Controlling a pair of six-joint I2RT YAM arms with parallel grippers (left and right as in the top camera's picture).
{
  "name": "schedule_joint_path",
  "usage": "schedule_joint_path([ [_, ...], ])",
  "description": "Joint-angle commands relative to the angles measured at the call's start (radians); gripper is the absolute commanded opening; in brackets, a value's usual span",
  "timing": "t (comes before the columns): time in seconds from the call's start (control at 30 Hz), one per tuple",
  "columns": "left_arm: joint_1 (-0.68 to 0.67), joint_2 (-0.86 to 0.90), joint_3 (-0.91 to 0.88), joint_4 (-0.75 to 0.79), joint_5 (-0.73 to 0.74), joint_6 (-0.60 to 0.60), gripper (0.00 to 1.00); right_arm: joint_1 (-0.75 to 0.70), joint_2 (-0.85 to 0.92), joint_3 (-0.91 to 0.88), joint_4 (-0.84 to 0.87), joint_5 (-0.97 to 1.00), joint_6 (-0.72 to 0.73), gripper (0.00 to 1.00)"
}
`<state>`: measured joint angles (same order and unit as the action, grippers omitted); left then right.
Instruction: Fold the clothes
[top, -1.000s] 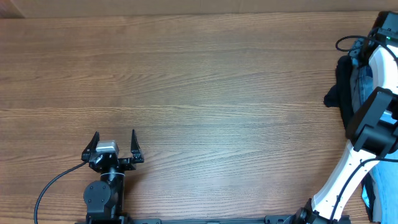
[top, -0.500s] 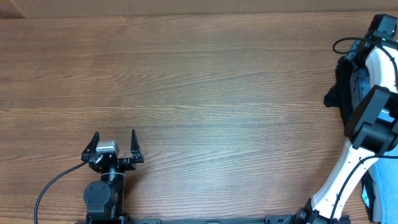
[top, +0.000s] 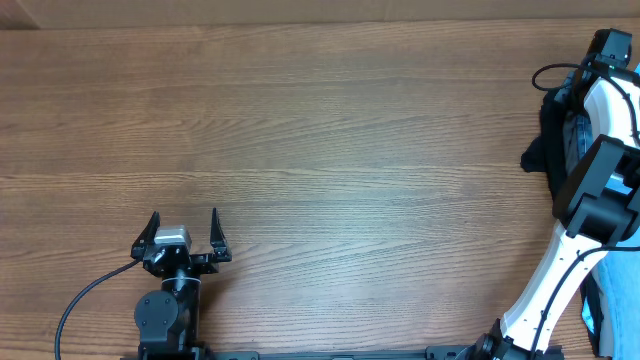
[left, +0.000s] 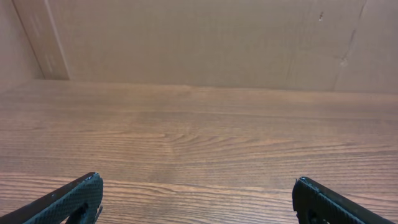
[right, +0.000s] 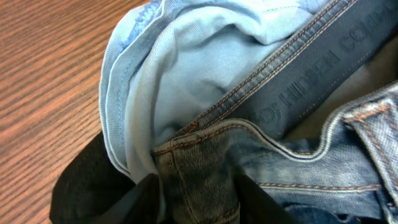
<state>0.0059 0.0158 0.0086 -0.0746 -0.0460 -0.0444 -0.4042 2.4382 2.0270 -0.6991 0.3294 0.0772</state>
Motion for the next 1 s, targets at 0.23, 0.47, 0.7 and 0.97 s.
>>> schedule_joint_path([
  [0.23,-0.006,-0.009,-0.004,0.003,-0.009,0.023,1.00,0.014,-0.007,0.034,-0.010,0.103,0.005,0.04],
  [0.47,-0.006,-0.009,-0.004,0.004,-0.009,0.023,1.00,0.022,-0.161,0.069,-0.024,0.096,0.058,0.04],
  [0.7,-0.006,-0.009,-0.004,0.004,-0.009,0.023,1.00,0.022,-0.285,0.069,-0.019,0.043,0.058,0.04],
  [0.97,-0.006,-0.009,-0.004,0.004,-0.009,0.023,1.00,0.022,-0.366,0.069,-0.033,0.042,0.080,0.04],
])
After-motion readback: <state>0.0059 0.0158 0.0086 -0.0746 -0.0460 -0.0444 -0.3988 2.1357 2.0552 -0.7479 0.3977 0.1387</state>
